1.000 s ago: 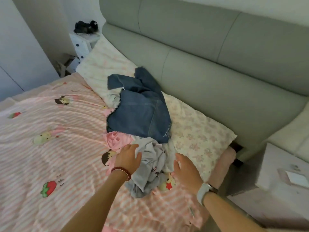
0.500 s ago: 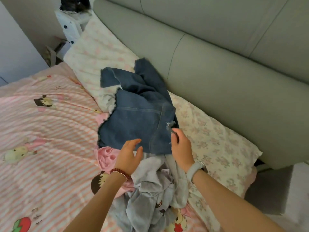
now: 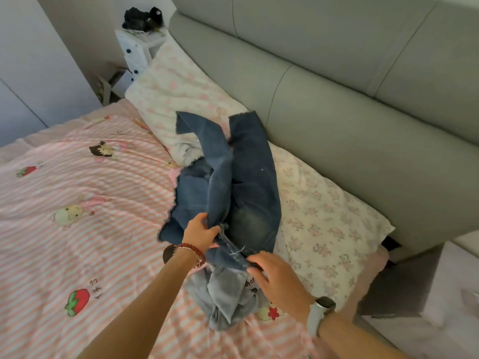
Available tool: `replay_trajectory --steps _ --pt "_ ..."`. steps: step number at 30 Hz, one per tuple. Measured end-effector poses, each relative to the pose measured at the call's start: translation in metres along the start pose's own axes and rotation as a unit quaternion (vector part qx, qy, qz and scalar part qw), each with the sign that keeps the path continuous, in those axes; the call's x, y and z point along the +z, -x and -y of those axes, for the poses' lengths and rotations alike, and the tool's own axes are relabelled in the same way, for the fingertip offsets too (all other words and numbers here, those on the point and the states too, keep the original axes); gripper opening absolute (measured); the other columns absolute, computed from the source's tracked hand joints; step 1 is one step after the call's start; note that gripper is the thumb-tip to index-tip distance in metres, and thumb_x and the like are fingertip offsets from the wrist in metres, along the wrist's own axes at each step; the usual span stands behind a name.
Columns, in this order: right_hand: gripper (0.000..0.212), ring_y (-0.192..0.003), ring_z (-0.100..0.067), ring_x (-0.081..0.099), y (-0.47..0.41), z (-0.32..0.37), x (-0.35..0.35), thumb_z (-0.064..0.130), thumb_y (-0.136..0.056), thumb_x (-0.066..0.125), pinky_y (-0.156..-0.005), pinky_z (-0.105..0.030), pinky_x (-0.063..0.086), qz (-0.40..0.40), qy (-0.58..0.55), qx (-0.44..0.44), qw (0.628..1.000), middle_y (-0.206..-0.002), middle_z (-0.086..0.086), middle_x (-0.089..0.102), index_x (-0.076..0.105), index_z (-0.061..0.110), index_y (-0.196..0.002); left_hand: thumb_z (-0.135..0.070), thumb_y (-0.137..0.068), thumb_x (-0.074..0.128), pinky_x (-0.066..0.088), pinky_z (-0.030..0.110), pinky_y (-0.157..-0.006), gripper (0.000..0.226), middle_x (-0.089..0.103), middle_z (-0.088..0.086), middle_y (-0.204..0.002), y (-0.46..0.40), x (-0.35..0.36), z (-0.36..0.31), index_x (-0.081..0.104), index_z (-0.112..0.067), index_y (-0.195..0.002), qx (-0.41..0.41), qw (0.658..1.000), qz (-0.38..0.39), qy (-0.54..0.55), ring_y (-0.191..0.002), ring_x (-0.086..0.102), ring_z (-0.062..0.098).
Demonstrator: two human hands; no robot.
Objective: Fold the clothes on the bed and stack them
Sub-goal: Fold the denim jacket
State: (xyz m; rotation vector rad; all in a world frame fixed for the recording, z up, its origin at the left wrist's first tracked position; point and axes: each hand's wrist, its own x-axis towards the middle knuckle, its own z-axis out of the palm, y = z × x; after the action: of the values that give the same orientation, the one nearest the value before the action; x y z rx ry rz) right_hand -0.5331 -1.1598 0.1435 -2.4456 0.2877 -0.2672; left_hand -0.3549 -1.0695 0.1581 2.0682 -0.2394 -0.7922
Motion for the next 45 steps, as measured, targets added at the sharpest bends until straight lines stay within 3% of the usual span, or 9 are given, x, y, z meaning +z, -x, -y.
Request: replay_trajectory --steps 2,7,13,17,27,33,37,41,45 --pt "0.034 -0.106 -0.018 0.049 0.007 -0.005 -0.005 0.030 -0.097 0.044 -0.090 -0.024 0.034 0.042 0.037 0.036 0.998 -0.115 0.000 0.054 0.049 0.015 -0.127 0.006 -0.087 0.054 0.055 0.033 -0.053 0.046 0.057 0.024 -0.113 0.019 -0.010 0.002 0.036 -0.004 -0.128 -0.005 0.990 -0.047 0.133 -0.077 0.058 0.030" --pt "0.031 -0.112 -0.018 0.043 -0.003 0.029 -0.027 0.026 -0.096 0.041 -0.090 -0.030 0.029 0.050 0.146 -0.051 0.987 -0.121 0.001 0.049 0.046 0.017 -0.126 0.009 -0.087 0.052 0.047 0.056 -0.087 0.038 0.059 0.014 -0.107 0.094 -0.045 -0.015 0.053 -0.019 -0.112 0.165 0.975 -0.092 0.121 -0.102 0.058 0.040" --pt "0.023 -0.109 -0.020 0.048 0.010 0.090 -0.061 0.025 -0.095 0.045 -0.090 -0.033 0.033 0.021 0.216 -0.170 0.961 -0.114 -0.001 0.054 0.051 0.017 -0.115 0.011 -0.088 0.049 0.053 0.018 -0.059 0.034 0.062 0.000 -0.082 0.212 -0.088 -0.033 0.062 -0.020 -0.080 0.270 0.936 -0.196 0.112 -0.065 0.060 -0.001" --pt "0.018 -0.097 -0.022 0.053 0.047 0.136 -0.075 0.024 -0.095 0.048 -0.082 -0.030 0.036 -0.013 0.141 -0.216 0.966 -0.101 -0.003 0.059 0.060 0.014 -0.104 0.011 -0.088 0.047 0.053 0.034 -0.071 0.028 0.063 0.004 -0.087 0.284 -0.109 -0.020 0.065 -0.011 -0.090 0.269 0.920 -0.255 0.124 -0.081 0.059 0.017" --pt "0.015 -0.077 -0.029 0.056 0.055 0.283 -0.142 0.010 -0.087 0.059 -0.056 -0.032 0.043 -0.285 0.010 -0.225 0.932 -0.092 -0.016 0.058 0.068 0.007 -0.099 -0.015 -0.091 0.056 0.052 0.013 -0.051 0.022 0.064 -0.007 -0.062 0.412 -0.189 -0.043 0.065 -0.025 -0.074 0.320 0.875 -0.339 0.126 -0.052 0.062 0.000" --pt "0.022 -0.078 -0.024 0.064 0.039 0.361 -0.134 -0.003 -0.094 0.042 -0.067 -0.033 0.056 -0.041 -0.210 -0.206 0.955 -0.087 -0.008 0.064 0.061 0.008 -0.094 -0.027 -0.093 0.052 0.040 0.014 -0.046 0.039 0.049 -0.009 -0.039 0.442 -0.218 0.005 0.063 -0.012 -0.058 0.189 0.963 -0.085 -0.172 -0.036 0.044 0.005" --pt "0.030 -0.069 0.000 0.062 0.035 0.402 -0.106 -0.006 -0.094 0.040 -0.061 -0.014 0.050 0.161 -0.317 -0.213 0.910 -0.079 0.003 0.063 0.060 0.014 -0.085 -0.021 -0.088 0.059 0.045 0.018 -0.061 0.013 0.063 -0.008 -0.073 0.434 -0.254 0.031 0.065 -0.018 -0.100 0.237 0.934 -0.247 -0.097 -0.061 0.054 0.003" --pt "0.025 -0.069 -0.003 0.061 0.024 0.427 -0.107 -0.006 -0.092 0.040 -0.063 -0.015 0.048 0.260 -0.381 -0.232 0.856 -0.075 0.010 0.066 0.058 0.011 -0.087 -0.023 -0.084 0.063 0.036 0.022 -0.096 0.065 0.036 -0.019 -0.135 0.422 -0.288 0.025 0.027 -0.037 -0.136 0.323 0.920 -0.209 -0.071 -0.120 0.037 -0.004" --pt "0.028 -0.068 -0.003 0.062 0.016 0.444 -0.123 -0.009 -0.090 0.042 -0.063 -0.015 0.048 0.202 -0.398 -0.239 0.863 -0.077 0.007 0.069 0.061 0.012 -0.088 -0.017 -0.087 0.059 0.043 0.008 -0.078 0.021 0.060 -0.021 -0.103 0.406 -0.292 0.002 0.058 -0.032 -0.102 0.401 0.903 -0.129 -0.085 -0.087 0.053 -0.020"
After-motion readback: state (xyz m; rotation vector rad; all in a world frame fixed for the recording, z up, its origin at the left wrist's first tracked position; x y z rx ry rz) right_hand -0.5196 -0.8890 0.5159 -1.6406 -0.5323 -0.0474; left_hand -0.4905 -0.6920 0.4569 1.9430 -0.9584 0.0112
